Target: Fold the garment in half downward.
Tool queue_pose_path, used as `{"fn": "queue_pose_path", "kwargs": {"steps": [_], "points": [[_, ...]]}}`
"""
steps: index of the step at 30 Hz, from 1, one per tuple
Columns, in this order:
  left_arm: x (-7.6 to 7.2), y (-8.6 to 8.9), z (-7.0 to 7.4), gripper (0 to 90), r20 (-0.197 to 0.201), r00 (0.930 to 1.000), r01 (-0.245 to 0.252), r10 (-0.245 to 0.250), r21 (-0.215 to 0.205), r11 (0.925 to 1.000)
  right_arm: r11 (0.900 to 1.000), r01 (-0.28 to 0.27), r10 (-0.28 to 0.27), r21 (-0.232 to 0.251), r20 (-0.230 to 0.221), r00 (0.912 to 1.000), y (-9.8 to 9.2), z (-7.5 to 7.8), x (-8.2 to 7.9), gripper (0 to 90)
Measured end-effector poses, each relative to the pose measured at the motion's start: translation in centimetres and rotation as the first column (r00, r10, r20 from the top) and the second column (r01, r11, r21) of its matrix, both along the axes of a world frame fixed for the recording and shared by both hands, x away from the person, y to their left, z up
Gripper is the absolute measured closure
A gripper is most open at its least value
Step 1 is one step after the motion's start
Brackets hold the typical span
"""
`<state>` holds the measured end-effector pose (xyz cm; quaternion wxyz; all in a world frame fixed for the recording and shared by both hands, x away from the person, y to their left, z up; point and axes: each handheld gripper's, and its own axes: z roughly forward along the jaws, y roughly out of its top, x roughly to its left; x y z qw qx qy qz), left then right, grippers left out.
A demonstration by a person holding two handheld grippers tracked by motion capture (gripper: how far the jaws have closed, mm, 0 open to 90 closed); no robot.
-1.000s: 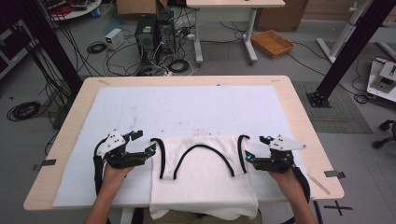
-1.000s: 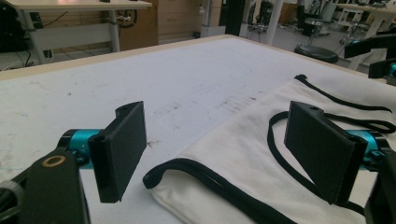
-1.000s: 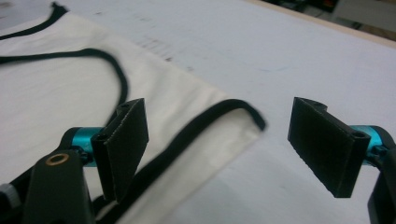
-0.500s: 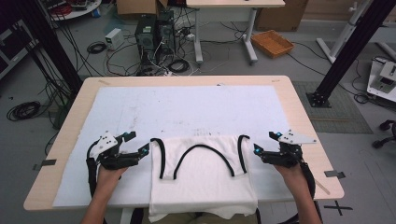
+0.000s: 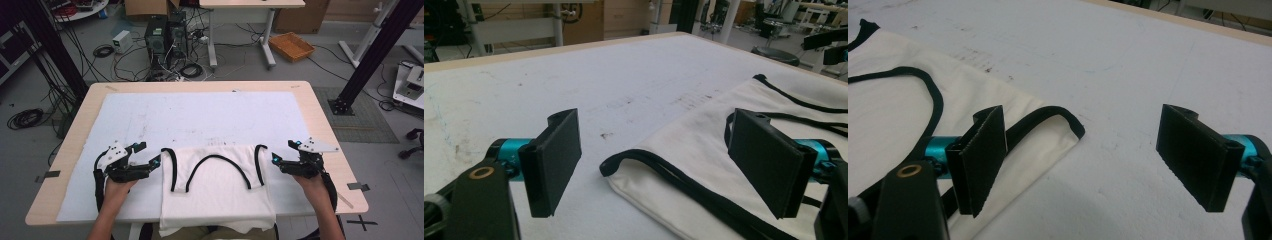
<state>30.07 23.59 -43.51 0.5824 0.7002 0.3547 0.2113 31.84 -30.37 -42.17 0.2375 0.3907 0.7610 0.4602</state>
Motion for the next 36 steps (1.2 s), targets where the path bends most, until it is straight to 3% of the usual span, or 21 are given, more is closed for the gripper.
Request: {"fn": "queue_pose_path", "kwargs": {"steps": [9, 11, 12, 13, 14, 16, 20, 22, 26, 28, 29, 32, 36], "points": [[1.2, -0.6, 0.7, 21.1, -0.057, 0.9984, 0.001, 0.000, 0.002, 1.0000, 1.000, -0.022, 0.022, 0.000, -0.045, 0.9987, 0.9, -0.1, 1.2, 20.0], [1.8, -0.7, 0.9, 21.1, -0.080, 0.9968, 0.001, -0.001, 0.002, 1.0000, 0.999, -0.035, 0.035, -0.007, -0.079, 0.9963, 1.4, -0.1, 2.2, 20.0], [2.9, -1.0, 1.0, 21.2, -0.128, 0.9918, -0.004, 0.006, 0.020, 0.9998, 0.999, -0.038, 0.036, -0.010, -0.097, 0.9946, 1.6, -0.2, 2.7, 20.0], [2.9, -1.0, 1.0, 21.2, -0.128, 0.9918, -0.004, 0.006, 0.020, 0.9998, 0.999, -0.038, 0.036, -0.010, -0.097, 0.9946, 1.6, -0.2, 2.7, 20.0], [3.7, -1.3, 0.9, 21.2, -0.167, 0.9858, -0.007, 0.014, 0.043, 0.9991, 0.999, -0.043, 0.042, -0.010, -0.114, 0.9926, 1.8, -0.3, 3.2, 20.0], [4.7, -1.9, 0.7, 21.4, -0.209, 0.9776, -0.007, 0.025, 0.087, 0.9962, 0.998, -0.053, 0.044, -0.044, -0.173, 0.9840, 2.6, -0.6, 4.4, 20.0], [6.3, -3.1, 0.2, 23.6, -0.248, 0.9683, 0.005, 0.034, 0.159, 0.9873, 0.993, -0.073, 0.050, -0.097, -0.219, 0.9744, 4.3, -0.7, 6.1, 20.1], [6.9, -3.6, -0.2, 25.3, -0.269, 0.9628, 0.032, 0.023, 0.201, 0.9791, 0.990, -0.071, 0.040, -0.123, -0.241, 0.9697, 4.9, -0.9, 6.8, 21.5], [7.5, -4.4, -0.9, 35.1, -0.306, 0.9519, 0.067, 0.013, 0.247, 0.9667, 0.984, -0.104, 0.059, -0.142, -0.291, 0.9548, 5.8, -1.4, 7.5, 31.5], [7.6, -4.7, -1.2, 42.5, -0.311, 0.9503, 0.082, 0.005, 0.267, 0.9601, 0.974, -0.131, 0.068, -0.187, -0.307, 0.9493, 6.2, -1.8, 7.4, 39.0], [7.7, -4.8, -1.5, 43.7, -0.321, 0.9472, 0.095, 0.004, 0.294, 0.9512, 0.971, -0.139, 0.073, -0.197, -0.310, 0.9480, 6.3, -1.9, 7.4, 40.0], [7.5, -4.8, -1.5, 47.4, -0.303, 0.9530, 0.100, 0.001, 0.316, 0.9436, 0.968, -0.160, 0.094, -0.193, -0.313, 0.9451, 6.0, -1.7, 7.3, 51.5], [7.0, -5.1, -1.4, 71.1, -0.286, 0.9557, 0.165, -0.068, 0.331, 0.9293, 0.958, -0.205, 0.136, -0.202, -0.309, 0.9412, 6.0, -1.6, 7.0, 64.2]]}}
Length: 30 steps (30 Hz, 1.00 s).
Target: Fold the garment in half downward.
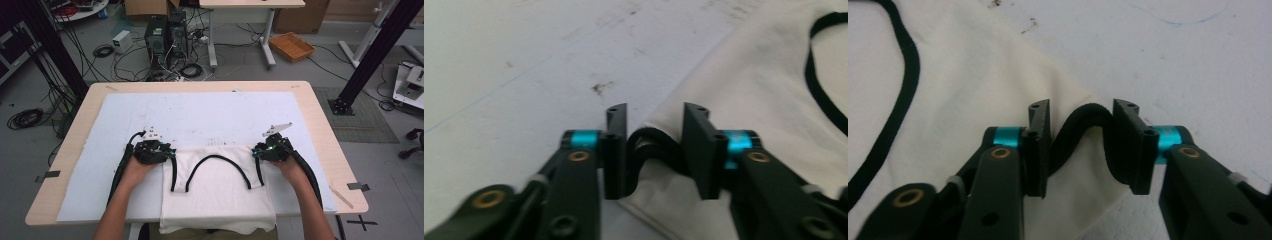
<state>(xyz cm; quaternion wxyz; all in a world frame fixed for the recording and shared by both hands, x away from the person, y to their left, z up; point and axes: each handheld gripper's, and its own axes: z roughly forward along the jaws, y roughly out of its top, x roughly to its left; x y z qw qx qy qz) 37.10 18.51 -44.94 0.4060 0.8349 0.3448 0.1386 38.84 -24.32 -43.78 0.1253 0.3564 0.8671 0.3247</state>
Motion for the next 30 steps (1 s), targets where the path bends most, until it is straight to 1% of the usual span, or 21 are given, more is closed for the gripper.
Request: {"fn": "queue_pose_path", "kwargs": {"steps": [2, 3, 5, 7, 8, 9, 11, 12, 13, 14, 15, 17, 18, 19, 21, 22, 23, 24, 26, 28, 30], "points": [[-0.2, -0.3, 0.1, 80.2, 0.014, 0.9997, 0.020, -0.020, 0.017, 0.9997, 1.000, -0.001, 0.001, 0.002, -0.007, 1.0000, -0.1, 0.0, -0.1, 70.2], [-0.3, -0.3, 0.1, 81.6, 0.016, 0.9997, 0.020, -0.021, 0.027, 0.9994, 1.000, -0.002, 0.002, 0.000, -0.007, 1.0000, -0.1, 0.1, -0.2, 76.8], [-0.4, -0.4, 0.2, 83.2, 0.023, 0.9995, 0.023, -0.024, 0.044, 0.9988, 1.000, -0.005, 0.005, 0.003, -0.018, 0.9998, -0.3, 0.1, -0.2, 81.4], [-0.5, -0.2, 0.3, 83.9, 0.011, 0.9999, 0.008, -0.009, 0.040, 0.9992, 1.000, -0.003, 0.003, 0.005, -0.025, 0.9997, -0.4, 0.2, -0.4, 82.9], [-0.4, -0.1, 0.3, 84.0, 0.007, 1.0000, 0.000, 0.000, 0.027, 0.9996, 1.000, 0.001, -0.001, 0.007, -0.031, 0.9995, -0.3, 0.2, -0.4, 83.2], [-0.4, 0.0, 0.3, 84.0, 0.000, 1.0000, -0.006, 0.006, 0.018, 0.9998, 1.000, 0.001, -0.001, 0.005, -0.027, 0.9996, -0.3, 0.2, -0.4, 83.4], [-0.2, 0.4, 0.5, 84.2, 0.000, 0.9998, -0.019, 0.019, -0.007, 0.9998, 1.000, 0.003, -0.003, 0.000, -0.019, 0.9998, -0.3, 0.3, -0.4, 83.7], [-0.2, 0.4, 0.5, 84.2, 0.000, 0.9998, -0.019, 0.019, -0.007, 0.9998, 1.000, 0.003, -0.003, 0.000, -0.019, 0.9998, -0.3, 0.3, -0.4, 83.7], [0.1, 0.8, 0.7, 84.2, 0.008, 0.9983, -0.057, 0.057, -0.046, 0.9973, 1.000, 0.014, -0.014, -0.010, -0.004, 0.9999, -0.3, 0.3, -0.3, 83.9], [0.3, 0.9, 0.8, 84.3, 0.006, 0.9970, -0.076, 0.077, -0.070, 0.9947, 0.999, 0.038, -0.037, -0.021, 0.035, 0.9987, -0.2, 0.4, -0.1, 84.1], [0.6, 1.1, 0.9, 84.3, 0.012, 0.9955, -0.093, 0.094, -0.080, 0.9925, 0.999, 0.047, -0.046, -0.022, 0.061, 0.9971, -0.2, 0.5, 0.1, 84.2], [1.1, 1.3, 1.3, 84.6, 0.022, 0.9893, -0.141, 0.145, -0.123, 0.9824, 0.997, 0.078, -0.076, -0.014, 0.108, 0.9913, -0.1, 0.8, 0.5, 84.2], [1.4, 1.5, 1.5, 84.7, 0.034, 0.9857, -0.158, 0.165, -0.151, 0.9758, 0.995, 0.095, -0.094, -0.006, 0.135, 0.9863, 0.0, 1.0, 0.7, 84.2], [1.7, 1.7, 1.8, 84.7, 0.042, 0.9805, -0.181, 0.192, -0.187, 0.9656, 0.994, 0.107, -0.106, 0.003, 0.161, 0.9812, 0.0, 1.3, 0.9, 84.2], [1.9, 2.1, 2.3, 84.7, 0.059, 0.9731, -0.201, 0.223, -0.256, 0.9455, 0.990, 0.137, -0.139, 0.025, 0.215, 0.9667, 0.0, 1.9, 1.2, 84.2], [1.9, 2.2, 2.4, 84.7, 0.070, 0.9700, -0.204, 0.233, -0.284, 0.9369, 0.987, 0.149, -0.157, 0.052, 0.238, 0.9584, -0.1, 2.1, 1.2, 84.1], [1.8, 2.2, 2.6, 84.7, 0.074, 0.9696, -0.202, 0.234, -0.297, 0.9331, 0.985, 0.153, -0.170, 0.084, 0.249, 0.9536, -0.1, 2.3, 1.1, 84.1], [1.7, 2.3, 2.7, 84.6, 0.078, 0.9714, -0.191, 0.224, -0.302, 0.9340, 0.984, 0.151, -0.172, 0.099, 0.257, 0.9509, -0.3, 2.4, 1.1, 84.0], [1.3, 2.3, 2.9, 84.6, 0.095, 0.9755, -0.163, 0.198, -0.291, 0.9427, 0.985, 0.138, -0.161, 0.101, 0.271, 0.9491, -0.4, 2.5, 0.7, 84.0], [0.8, 2.4, 3.0, 84.6, 0.104, 0.9771, -0.144, 0.186, -0.317, 0.9375, 0.987, 0.118, -0.146, 0.112, 0.278, 0.9495, -0.6, 2.6, 0.2, 84.0], [0.2, 2.4, 3.1, 84.6, 0.117, 0.9791, -0.122, 0.166, -0.319, 0.9401, 0.985, 0.105, -0.140, 0.138, 0.282, 0.9491, -0.9, 2.7, -0.4, 83.9]]}}
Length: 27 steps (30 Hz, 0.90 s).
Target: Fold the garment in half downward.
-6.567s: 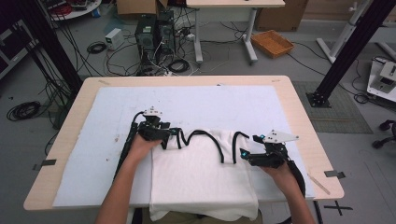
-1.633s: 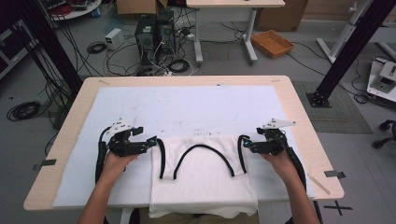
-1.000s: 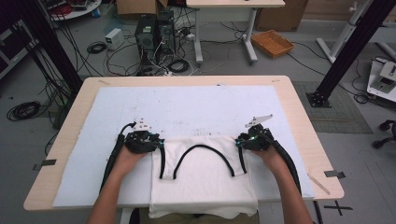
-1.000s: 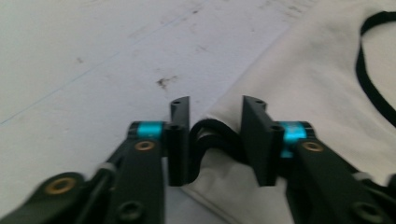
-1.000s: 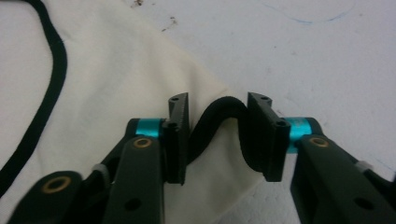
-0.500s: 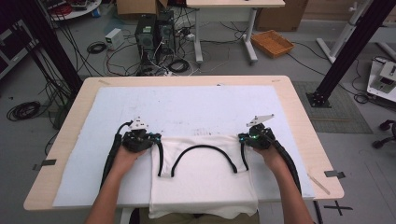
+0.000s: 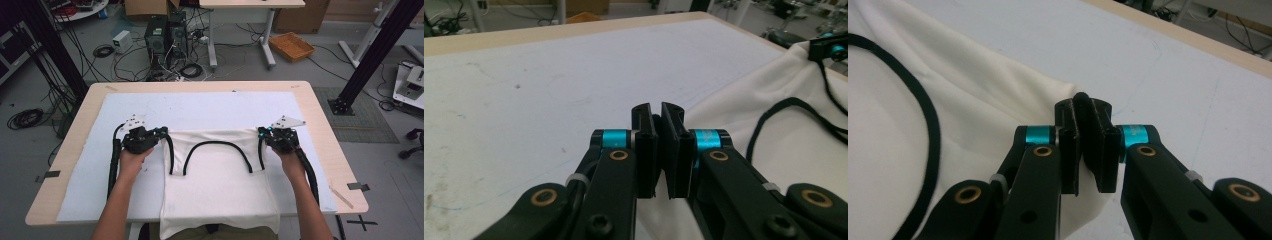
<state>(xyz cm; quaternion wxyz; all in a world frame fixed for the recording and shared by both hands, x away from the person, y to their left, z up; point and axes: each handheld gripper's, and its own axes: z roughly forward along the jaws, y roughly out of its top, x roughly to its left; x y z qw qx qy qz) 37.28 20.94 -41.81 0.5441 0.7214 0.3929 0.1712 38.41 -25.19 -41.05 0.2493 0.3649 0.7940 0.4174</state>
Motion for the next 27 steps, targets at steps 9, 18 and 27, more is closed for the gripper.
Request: {"fn": "queue_pose_path", "kwargs": {"steps": [9, 18, 27], "points": [[-2.9, 0.9, -0.8, 84.5, 0.041, 0.9883, 0.149, -0.147, -0.042, 0.9880, 0.988, -0.126, 0.126, 0.087, 0.009, 0.9920, -1.5, 0.4, -2.9, 83.8], [-5.7, 1.2, -1.3, 84.5, 0.061, 0.9670, 0.251, -0.247, -0.057, 0.9664, 0.967, -0.231, 0.235, 0.105, -0.028, 0.9717, -3.1, -1.0, -5.3, 83.7], [-8.4, 0.6, -1.3, 84.2, 0.033, 0.9396, 0.341, -0.341, -0.023, 0.9397, 0.954, -0.281, 0.289, 0.108, -0.070, 0.9547, -4.0, -1.6, -7.2, 83.2]]}}
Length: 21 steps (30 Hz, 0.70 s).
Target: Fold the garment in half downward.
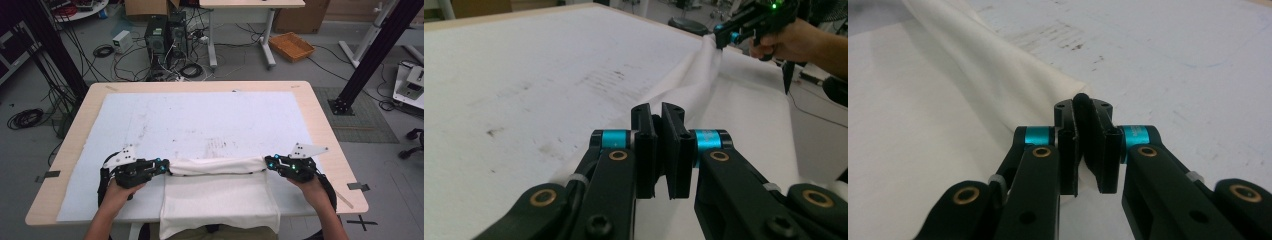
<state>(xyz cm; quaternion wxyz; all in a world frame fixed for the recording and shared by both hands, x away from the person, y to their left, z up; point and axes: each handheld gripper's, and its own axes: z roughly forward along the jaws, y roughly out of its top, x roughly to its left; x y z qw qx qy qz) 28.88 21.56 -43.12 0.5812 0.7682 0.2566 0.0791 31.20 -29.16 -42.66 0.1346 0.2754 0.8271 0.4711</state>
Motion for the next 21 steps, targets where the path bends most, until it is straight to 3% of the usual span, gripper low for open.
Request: {"fn": "queue_pose_path", "kwargs": {"steps": [3, 6, 7, 9, 10, 11, 13, 16, 17, 18, 21], "points": [[-0.4, -0.1, -0.3, 84.2, -0.017, 0.9996, 0.024, -0.023, 0.037, 0.9990, 0.999, -0.031, 0.031, -0.022, -0.009, 0.9995, 0.0, -0.2, -0.9, 82.9], [-0.7, 0.0, -0.5, 83.3, -0.051, 0.9967, 0.065, -0.064, 0.020, 0.9977, 0.997, -0.054, 0.053, -0.046, -0.019, 0.9984, -0.1, -0.4, -1.6, 80.6], [-0.6, 0.0, -0.5, 79.4, -0.054, 0.9963, 0.067, -0.066, 0.004, 0.9978, 0.997, -0.057, 0.056, -0.042, -0.023, 0.9982, -0.2, -0.4, -1.7, 76.8], [-0.3, 0.1, -0.3, 50.7, -0.082, 0.9966, 0.005, -0.008, -0.043, 0.9991, 0.999, -0.043, 0.043, -0.005, -0.042, 0.9982, -0.7, -0.3, -1.7, 62.8], [0.0, 0.3, -0.1, 43.2, -0.088, 0.9956, -0.038, 0.032, -0.063, 0.9973, 0.999, -0.032, 0.033, 0.024, -0.049, 0.9982, -0.9, -0.2, -1.6, 57.8], [0.2, 0.5, 0.0, 41.5, -0.075, 0.9942, -0.082, 0.077, -0.067, 0.9944, 0.998, -0.011, 0.014, 0.054, -0.050, 0.9987, -1.2, -0.1, -1.5, 53.7], [0.7, 0.8, 0.1, 40.3, -0.067, 0.9822, -0.178, 0.176, -0.025, 0.9838, 0.994, 0.056, -0.052, 0.096, -0.040, 0.9979, -1.5, 0.2, -1.2, 50.4], [2.0, 0.8, -0.3, 37.3, -0.111, 0.9545, -0.271, 0.277, 0.069, 0.9602, 0.983, 0.160, -0.155, 0.089, -0.053, 0.9865, -1.3, 0.3, -0.2, 43.0], [2.4, 0.7, -0.6, 37.3, -0.126, 0.9459, -0.288, 0.299, 0.098, 0.9526, 0.980, 0.185, -0.180, 0.073, -0.065, 0.9814, -1.0, 0.2, 0.2, 42.5], [2.8, 0.5, -0.9, 37.2, -0.143, 0.9419, -0.289, 0.304, 0.118, 0.9501, 0.977, 0.205, -0.200, 0.052, -0.079, 0.9766, -0.7, 0.1, 0.6, 40.5], [3.8, -0.3, -1.8, 36.5, -0.214, 0.9305, -0.262, 0.297, 0.178, 0.9484, 0.976, 0.219, -0.219, -0.020, -0.123, 0.9678, 0.6, -0.6, 1.8, 39.5]]}}
